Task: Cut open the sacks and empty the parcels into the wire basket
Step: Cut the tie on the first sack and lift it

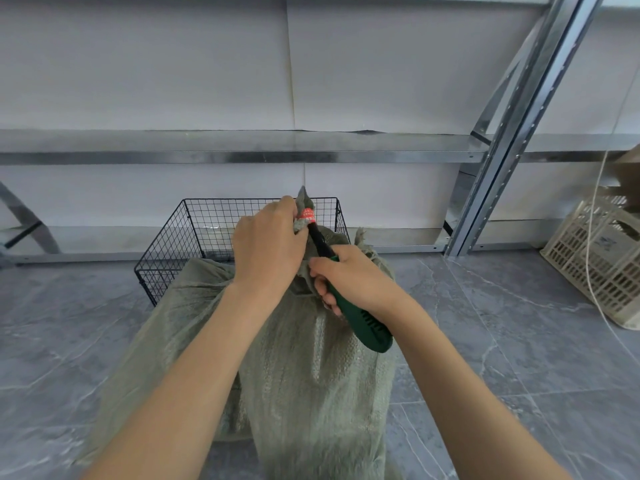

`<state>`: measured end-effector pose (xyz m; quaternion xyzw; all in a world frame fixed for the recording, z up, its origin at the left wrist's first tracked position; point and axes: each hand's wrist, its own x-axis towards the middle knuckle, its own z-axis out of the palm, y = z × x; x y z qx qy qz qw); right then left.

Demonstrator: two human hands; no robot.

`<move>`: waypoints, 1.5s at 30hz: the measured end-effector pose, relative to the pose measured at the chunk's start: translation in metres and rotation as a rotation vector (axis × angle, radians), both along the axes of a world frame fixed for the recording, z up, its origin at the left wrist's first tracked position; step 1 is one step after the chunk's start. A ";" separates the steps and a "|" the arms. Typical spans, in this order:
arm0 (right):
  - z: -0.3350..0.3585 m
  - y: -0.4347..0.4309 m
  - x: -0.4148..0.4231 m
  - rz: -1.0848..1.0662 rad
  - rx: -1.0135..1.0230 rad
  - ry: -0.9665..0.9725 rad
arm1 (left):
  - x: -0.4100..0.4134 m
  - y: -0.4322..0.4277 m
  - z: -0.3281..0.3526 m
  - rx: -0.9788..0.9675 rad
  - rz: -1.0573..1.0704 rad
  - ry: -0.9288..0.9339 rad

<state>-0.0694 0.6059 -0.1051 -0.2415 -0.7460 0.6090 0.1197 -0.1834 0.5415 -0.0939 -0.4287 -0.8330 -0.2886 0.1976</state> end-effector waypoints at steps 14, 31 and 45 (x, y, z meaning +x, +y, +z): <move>0.003 0.000 -0.001 -0.021 -0.044 -0.006 | 0.001 0.003 -0.005 0.060 -0.033 0.045; 0.002 0.000 -0.001 -0.073 0.121 0.085 | -0.009 0.012 -0.013 0.111 -0.263 -0.217; 0.025 0.000 -0.010 -0.187 -0.004 0.413 | 0.007 0.009 -0.037 0.340 -0.199 -0.710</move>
